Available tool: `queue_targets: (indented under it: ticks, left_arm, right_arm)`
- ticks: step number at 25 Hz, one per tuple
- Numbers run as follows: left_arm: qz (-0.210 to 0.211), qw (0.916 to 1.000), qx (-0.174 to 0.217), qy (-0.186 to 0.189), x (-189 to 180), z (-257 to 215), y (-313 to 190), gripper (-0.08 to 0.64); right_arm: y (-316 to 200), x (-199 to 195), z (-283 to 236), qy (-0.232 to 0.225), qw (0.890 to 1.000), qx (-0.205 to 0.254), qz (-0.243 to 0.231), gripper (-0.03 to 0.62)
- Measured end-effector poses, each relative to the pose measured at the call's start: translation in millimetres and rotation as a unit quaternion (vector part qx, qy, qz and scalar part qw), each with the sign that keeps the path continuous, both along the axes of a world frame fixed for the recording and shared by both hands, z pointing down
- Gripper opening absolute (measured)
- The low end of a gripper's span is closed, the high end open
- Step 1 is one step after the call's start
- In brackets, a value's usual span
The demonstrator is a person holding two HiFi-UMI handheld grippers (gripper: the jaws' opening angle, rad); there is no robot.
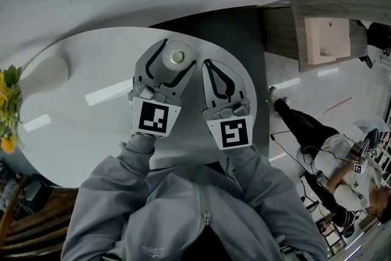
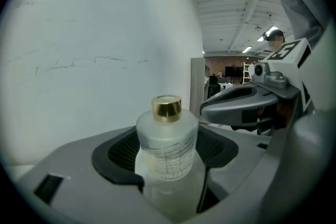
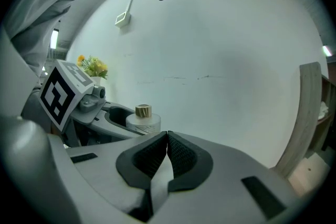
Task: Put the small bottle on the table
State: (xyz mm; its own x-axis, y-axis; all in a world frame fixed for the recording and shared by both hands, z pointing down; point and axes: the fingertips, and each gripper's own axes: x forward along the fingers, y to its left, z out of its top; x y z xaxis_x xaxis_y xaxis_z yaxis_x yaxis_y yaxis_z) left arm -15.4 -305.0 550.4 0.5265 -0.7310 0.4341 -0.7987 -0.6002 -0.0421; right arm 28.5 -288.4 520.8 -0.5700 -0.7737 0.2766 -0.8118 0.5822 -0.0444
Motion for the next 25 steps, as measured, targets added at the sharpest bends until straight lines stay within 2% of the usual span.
queue_targets:
  ticks: [7,21,25]
  left_arm:
    - [-0.005,0.9998,-0.015,-0.012,-5.3,12.9,-2.8,0.330]
    - [0.015,0.9996,-0.013,-0.020,-2.5,19.0,-1.9,0.331]
    - [0.024,0.9993,-0.024,-0.017,-4.1,17.8,1.1,0.365]
  right_arm:
    - [1.0,-4.1,6.1,0.000,1.000,-0.008,0.000,0.028]
    - [3.8,-1.9,2.1,0.006,1.000,-0.005,0.012,0.028]
    - [9.0,-2.6,-3.6,0.007,1.000,-0.008,0.012,0.028]
